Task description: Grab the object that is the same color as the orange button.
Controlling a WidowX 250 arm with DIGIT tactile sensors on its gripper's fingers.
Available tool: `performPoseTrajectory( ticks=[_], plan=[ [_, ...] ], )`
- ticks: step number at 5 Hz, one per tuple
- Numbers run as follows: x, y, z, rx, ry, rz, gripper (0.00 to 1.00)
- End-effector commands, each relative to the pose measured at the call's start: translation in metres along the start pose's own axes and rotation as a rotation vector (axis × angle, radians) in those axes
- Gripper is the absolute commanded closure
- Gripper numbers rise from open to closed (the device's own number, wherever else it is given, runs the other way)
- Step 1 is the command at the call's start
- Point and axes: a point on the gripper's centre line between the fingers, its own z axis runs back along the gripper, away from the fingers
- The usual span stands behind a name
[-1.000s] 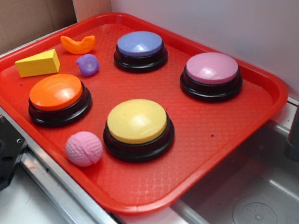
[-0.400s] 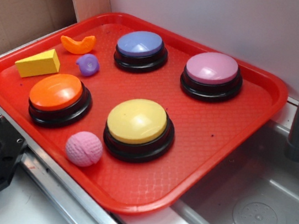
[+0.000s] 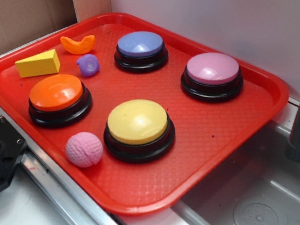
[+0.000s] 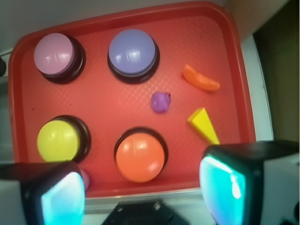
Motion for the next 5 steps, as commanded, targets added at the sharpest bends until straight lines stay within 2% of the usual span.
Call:
performPoseTrajectory(
  ticks=[1, 2, 3, 4, 5],
  plan=[
    [0.033, 0.037, -0.015, -0.002, -0.076, -0.117, 0.0],
    [0.047, 0.058, -0.04, 0.013, -0.099, -0.131, 0.0],
    [0.061, 0.071, -0.065, -0.001, -0.094, -0.142, 0.0],
    [0.065, 0.081, -0.086, -0.024, -0.058, -0.194, 0.0],
    [0.065, 0.09, -0.103, -0.075, -0.031, -0.233, 0.0]
  ],
)
